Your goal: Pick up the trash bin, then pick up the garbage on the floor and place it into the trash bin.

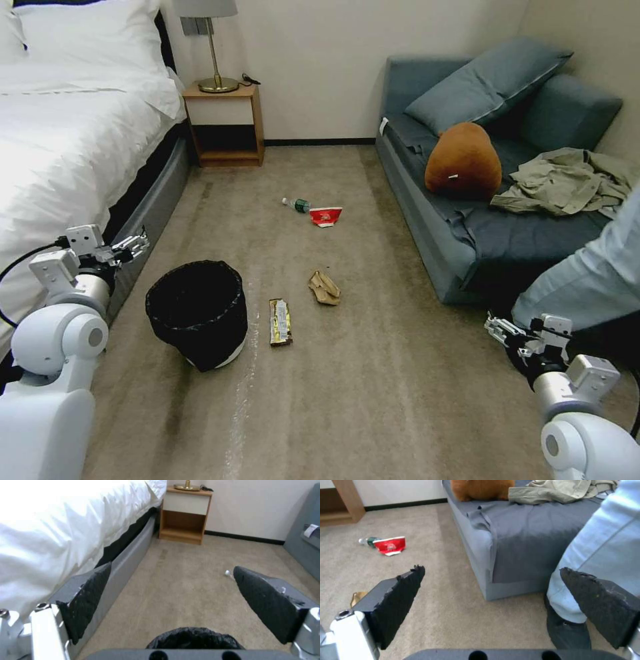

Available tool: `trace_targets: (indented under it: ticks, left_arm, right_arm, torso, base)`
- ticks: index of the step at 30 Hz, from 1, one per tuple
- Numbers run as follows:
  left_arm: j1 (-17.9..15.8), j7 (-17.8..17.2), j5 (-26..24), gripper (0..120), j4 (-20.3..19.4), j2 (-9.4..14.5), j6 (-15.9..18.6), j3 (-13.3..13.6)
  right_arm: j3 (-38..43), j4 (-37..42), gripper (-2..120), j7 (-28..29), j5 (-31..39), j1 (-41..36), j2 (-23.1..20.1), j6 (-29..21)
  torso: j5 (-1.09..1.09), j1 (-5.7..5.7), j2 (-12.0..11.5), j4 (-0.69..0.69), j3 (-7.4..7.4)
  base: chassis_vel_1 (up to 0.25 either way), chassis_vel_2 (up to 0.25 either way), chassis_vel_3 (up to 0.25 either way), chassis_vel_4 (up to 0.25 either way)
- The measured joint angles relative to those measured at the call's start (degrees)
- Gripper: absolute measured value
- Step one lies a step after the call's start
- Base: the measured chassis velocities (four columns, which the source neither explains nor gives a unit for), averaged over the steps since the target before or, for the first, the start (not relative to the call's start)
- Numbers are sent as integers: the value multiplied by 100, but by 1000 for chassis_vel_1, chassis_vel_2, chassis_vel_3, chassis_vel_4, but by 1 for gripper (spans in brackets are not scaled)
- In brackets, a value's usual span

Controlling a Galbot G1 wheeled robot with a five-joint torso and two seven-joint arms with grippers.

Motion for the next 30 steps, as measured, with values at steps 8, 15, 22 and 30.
trace_targets:
  ticks: [8, 15, 22, 30]
  left_arm:
    - [16, 12, 91, 97, 43, -21, -22, 2]
    - [-80, -85, 80, 96, 224, 51, 117, -19]
    - [-328, -319, -274, 90, 629, 231, 437, 4]
    - [-626, -717, -1047, 73, 966, 386, 1034, 175]
  right_arm:
    - [-1, -35, 100, -3, -42, -27, -6, 64]
    - [-6, -69, 100, -6, -89, -35, -12, 109]
    - [-87, -120, 100, -11, -218, -26, 8, 169]
    - [-198, -178, 100, -17, -382, 3, 55, 216]
  torso:
    - [2, 0, 0, 0, 0]
    - [2, 0, 0, 0, 0]
    - [1, 0, 0, 0, 0]
    - [1, 0, 0, 0, 0]
  base:
    - [0, 0, 0, 0]
    - [0, 0, 0, 0]
    - [0, 0, 0, 0]
    - [0, 0, 0, 0]
